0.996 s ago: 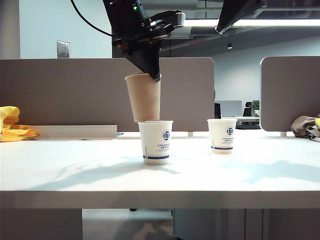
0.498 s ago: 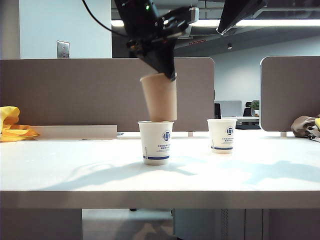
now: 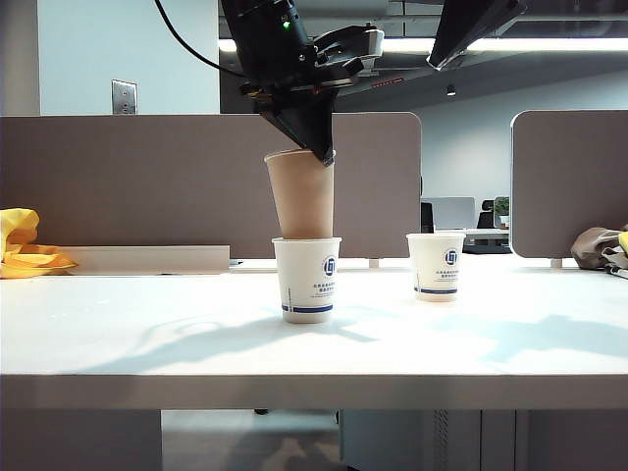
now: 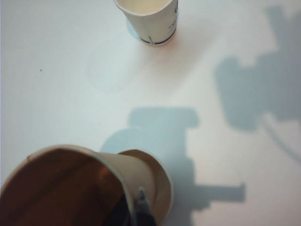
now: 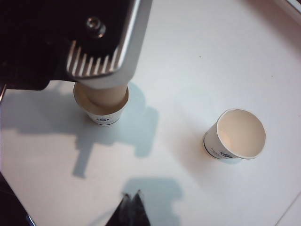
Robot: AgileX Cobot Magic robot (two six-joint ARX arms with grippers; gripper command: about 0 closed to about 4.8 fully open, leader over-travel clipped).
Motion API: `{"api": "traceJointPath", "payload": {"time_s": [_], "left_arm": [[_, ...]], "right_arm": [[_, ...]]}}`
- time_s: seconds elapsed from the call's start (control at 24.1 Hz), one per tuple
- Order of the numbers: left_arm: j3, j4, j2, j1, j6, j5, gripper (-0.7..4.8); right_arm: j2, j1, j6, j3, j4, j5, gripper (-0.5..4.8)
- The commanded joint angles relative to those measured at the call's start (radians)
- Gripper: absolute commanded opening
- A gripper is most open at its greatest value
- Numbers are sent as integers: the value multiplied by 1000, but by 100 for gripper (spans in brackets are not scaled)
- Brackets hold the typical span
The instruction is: Pick up all the paper cups on the table one by one and stack them together.
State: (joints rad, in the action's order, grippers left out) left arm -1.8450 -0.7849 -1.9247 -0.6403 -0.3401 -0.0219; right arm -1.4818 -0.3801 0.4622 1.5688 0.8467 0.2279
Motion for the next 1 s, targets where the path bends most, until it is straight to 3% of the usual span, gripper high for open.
{"api": "traceJointPath", "payload": {"time_s": [0.04,0.21,0.25,0.29,0.33,0.37,0.66,0.79,0.87,1.0], "left_arm": [[-6,8,0,-3,0,2,-6],[-6,8,1,-3,0,2,6],[-6,9,1,-3,0,3,50],[-6,9,1,-3,0,3,160],[-6,9,1,-3,0,3,232],[-6,9,1,-3,0,3,247],[-7,13,1,-3,0,3,247],[-35,34,3,-3,0,25,247],[-63,82,3,-3,1,14,246],[-90,214,3,-3,48,-35,246]], "right_arm": [[5,0,10,5,-10,-6,-5],[5,0,10,5,-16,-6,-5],[5,0,10,5,-16,-6,-5],[5,0,10,5,-16,-6,-5],[5,0,10,5,-16,-6,-5],[5,0,10,5,-16,-6,-5],[5,0,10,5,-17,-6,-5],[5,0,-5,5,-33,-74,-5],[13,2,-64,5,-69,-151,-5],[35,51,-135,6,-107,-90,-5]]}}
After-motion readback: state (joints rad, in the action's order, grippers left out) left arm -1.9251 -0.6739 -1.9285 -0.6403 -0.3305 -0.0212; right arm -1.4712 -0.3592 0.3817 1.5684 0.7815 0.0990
